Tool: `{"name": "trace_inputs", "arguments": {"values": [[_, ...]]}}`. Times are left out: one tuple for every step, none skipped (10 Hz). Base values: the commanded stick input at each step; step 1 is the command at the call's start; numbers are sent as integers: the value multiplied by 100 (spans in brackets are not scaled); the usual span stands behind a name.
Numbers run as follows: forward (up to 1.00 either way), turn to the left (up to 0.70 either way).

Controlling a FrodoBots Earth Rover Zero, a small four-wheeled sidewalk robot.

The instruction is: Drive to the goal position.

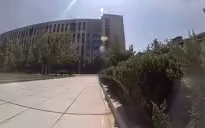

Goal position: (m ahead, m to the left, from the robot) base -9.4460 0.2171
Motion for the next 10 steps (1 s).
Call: {"name": "trace_inputs", "arguments": {"values": [[0, 0], [0, 0], [0, 0], [0, 0], [24, 0], [41, 0], [50, 0], [50, 0], [50, 0], [50, 0]]}}
